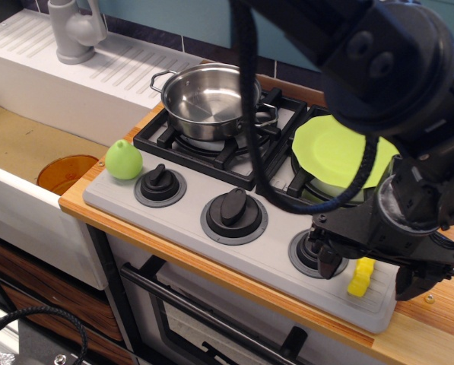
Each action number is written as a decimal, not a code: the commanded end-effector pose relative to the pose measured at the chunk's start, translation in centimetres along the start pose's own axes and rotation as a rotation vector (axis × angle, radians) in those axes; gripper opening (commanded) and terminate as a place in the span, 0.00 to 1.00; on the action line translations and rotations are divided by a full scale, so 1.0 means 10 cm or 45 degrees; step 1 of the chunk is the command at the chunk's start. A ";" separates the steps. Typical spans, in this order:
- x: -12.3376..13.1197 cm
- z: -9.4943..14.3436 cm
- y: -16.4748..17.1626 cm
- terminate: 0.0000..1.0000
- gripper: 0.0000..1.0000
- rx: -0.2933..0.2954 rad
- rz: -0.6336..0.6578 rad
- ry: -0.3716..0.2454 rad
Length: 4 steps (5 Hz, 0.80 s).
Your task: Put fry on plate and smallpear in pot or pan on stove
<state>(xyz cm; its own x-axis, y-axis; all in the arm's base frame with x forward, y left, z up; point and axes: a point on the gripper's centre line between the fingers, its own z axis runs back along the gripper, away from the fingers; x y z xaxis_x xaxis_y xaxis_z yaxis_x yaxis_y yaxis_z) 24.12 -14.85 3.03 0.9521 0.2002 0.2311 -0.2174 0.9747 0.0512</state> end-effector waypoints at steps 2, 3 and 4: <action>-0.01 -0.09 -0.07 0.00 1.00 -0.050 0.021 -0.024; -0.01 -0.15 -0.06 0.00 1.00 -0.067 0.016 -0.024; -0.01 -0.18 -0.04 0.00 0.00 -0.079 0.012 -0.015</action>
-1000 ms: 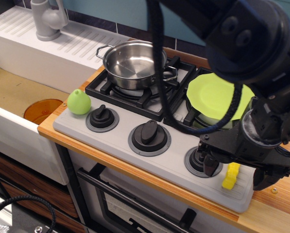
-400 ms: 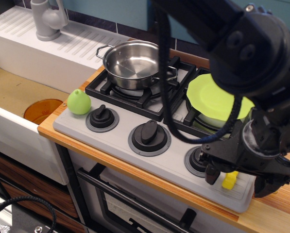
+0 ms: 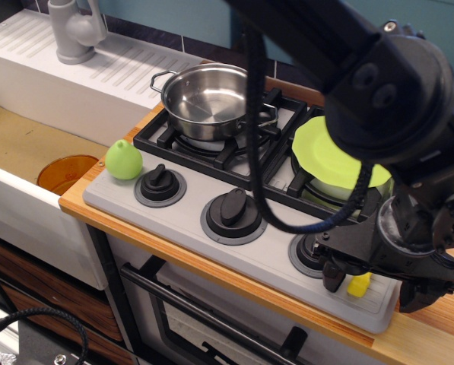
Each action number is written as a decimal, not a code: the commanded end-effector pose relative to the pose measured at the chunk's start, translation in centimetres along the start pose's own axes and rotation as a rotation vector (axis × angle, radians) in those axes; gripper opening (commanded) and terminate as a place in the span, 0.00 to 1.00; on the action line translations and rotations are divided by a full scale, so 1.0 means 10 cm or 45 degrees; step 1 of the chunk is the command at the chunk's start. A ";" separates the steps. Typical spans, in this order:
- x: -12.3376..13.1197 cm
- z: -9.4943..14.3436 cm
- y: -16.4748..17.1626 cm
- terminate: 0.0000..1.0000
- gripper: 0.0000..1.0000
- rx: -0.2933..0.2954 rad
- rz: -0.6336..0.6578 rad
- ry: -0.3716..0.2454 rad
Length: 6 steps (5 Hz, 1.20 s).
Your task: Put fry on plate and smallpear in pot or pan on stove
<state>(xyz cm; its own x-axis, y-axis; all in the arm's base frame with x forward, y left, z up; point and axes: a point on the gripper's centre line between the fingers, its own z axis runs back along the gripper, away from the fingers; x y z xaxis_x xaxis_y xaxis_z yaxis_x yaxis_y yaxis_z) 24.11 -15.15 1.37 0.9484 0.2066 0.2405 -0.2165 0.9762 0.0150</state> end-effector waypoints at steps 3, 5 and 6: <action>0.06 0.11 0.10 0.00 0.00 -0.061 -0.010 0.043; 0.18 0.63 0.29 0.00 0.00 0.008 -0.062 0.149; 0.39 0.99 0.45 0.00 0.00 0.085 -0.103 0.190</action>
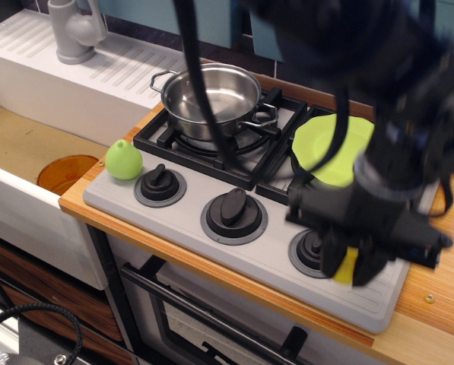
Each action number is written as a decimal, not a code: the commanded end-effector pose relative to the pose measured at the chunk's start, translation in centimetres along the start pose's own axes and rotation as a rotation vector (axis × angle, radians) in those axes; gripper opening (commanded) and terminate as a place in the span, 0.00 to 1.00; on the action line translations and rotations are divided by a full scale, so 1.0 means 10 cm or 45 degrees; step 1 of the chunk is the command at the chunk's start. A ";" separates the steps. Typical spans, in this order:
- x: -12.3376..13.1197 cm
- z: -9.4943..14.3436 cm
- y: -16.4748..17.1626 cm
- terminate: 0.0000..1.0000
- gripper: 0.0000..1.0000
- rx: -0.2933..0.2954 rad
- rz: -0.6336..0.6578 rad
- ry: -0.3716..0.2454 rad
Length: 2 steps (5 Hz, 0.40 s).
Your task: Put fry on plate and smallpear in pot or pan on stove
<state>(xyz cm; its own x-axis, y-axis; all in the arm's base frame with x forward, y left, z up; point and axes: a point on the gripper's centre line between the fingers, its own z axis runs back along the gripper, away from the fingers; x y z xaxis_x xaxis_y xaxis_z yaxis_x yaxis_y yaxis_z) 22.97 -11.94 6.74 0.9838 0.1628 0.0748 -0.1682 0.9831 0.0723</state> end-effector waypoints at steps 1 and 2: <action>0.41 0.71 0.24 0.00 0.00 0.053 -0.066 0.020; 0.64 0.76 0.32 0.00 0.00 0.069 -0.100 0.016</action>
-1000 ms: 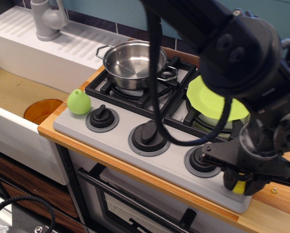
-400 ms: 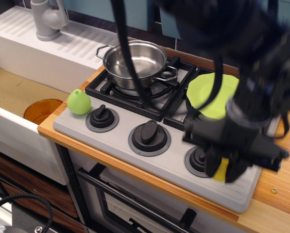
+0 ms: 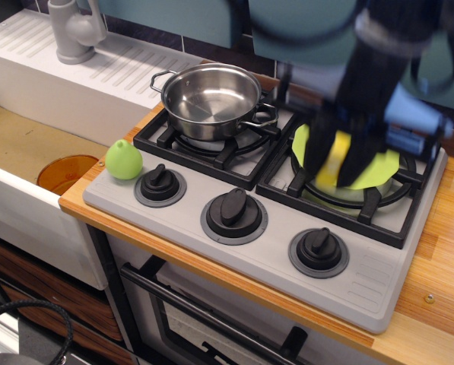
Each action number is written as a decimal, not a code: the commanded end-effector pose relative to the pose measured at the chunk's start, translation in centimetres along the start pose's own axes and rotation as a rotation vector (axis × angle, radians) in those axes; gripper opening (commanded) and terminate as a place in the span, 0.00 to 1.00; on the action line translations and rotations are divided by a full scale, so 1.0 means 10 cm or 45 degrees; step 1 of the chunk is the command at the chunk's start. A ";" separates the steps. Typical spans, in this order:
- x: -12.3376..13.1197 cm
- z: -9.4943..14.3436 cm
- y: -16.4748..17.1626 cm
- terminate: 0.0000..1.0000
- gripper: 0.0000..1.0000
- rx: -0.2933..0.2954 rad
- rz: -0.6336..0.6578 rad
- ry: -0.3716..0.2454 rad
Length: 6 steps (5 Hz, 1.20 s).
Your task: Put fry on plate and smallpear in pot or pan on stove
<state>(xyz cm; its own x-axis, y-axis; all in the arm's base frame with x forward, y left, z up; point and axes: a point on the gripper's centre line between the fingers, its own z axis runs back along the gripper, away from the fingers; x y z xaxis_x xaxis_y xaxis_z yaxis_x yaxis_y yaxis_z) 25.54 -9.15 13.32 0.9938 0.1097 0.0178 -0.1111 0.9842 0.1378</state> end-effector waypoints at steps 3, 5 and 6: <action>0.75 -0.23 0.09 0.00 0.00 -0.067 -0.078 -0.136; 0.76 -0.55 -0.10 0.00 0.00 -0.149 -0.070 -0.173; 0.74 -0.65 -0.18 0.00 1.00 -0.152 -0.059 -0.198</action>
<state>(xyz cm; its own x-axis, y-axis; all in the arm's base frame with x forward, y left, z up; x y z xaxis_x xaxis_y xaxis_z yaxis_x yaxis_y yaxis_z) 32.28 -8.63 5.62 0.9893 0.0527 0.1358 -0.0579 0.9977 0.0346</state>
